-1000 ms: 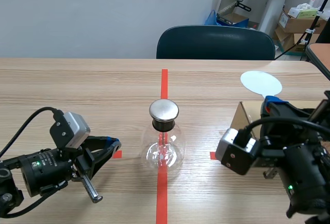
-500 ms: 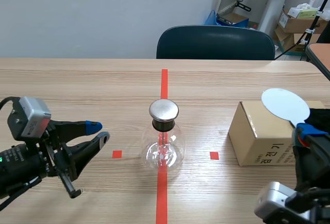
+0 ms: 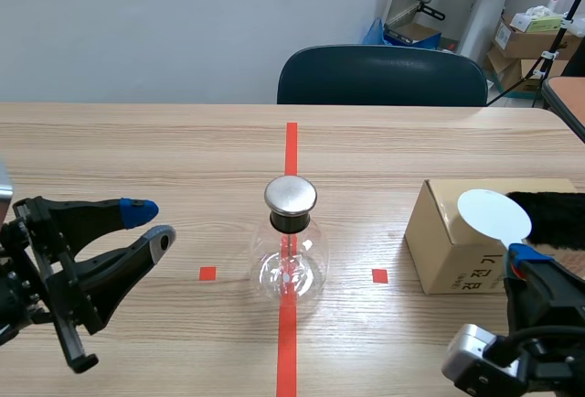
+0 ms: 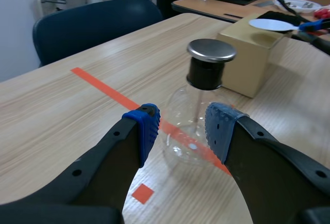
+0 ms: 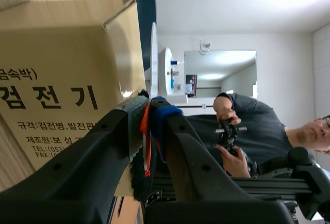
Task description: Do the electroscope experiment
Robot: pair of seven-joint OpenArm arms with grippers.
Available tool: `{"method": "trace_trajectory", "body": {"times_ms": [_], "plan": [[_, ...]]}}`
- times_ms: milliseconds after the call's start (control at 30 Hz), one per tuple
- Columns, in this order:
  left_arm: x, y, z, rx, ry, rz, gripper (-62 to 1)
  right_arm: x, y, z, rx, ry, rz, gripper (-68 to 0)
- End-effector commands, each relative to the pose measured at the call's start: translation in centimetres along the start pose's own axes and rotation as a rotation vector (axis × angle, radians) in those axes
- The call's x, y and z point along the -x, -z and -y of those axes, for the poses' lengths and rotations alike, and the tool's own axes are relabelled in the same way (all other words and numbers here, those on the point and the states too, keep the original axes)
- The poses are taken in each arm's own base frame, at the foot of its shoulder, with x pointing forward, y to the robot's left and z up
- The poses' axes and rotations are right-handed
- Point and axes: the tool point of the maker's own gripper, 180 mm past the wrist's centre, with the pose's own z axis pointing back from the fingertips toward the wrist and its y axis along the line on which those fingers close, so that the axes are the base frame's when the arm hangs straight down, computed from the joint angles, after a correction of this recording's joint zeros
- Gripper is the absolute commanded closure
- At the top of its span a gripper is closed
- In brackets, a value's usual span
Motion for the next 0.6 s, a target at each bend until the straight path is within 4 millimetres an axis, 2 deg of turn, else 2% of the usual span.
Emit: {"method": "trace_trajectory", "body": {"times_ms": [0, 300, 567], "plan": [[-0.9, 0.0, 0.6, 0.020, -0.002, 0.027, -24.3, 0.1, 0.4, 1.3, 0.063, -0.037, 0.007, -1.1], [-3.3, -1.7, 2.1, 0.096, -0.010, 0.070, -24.3, 0.5, 1.5, 0.6, 0.048, -0.068, -0.014, -1.1], [-4.2, -3.6, 5.5, 0.239, -0.111, 0.063, -24.3, -0.6, 2.3, 0.2, 0.032, -0.045, 0.015, -1.1]]}}
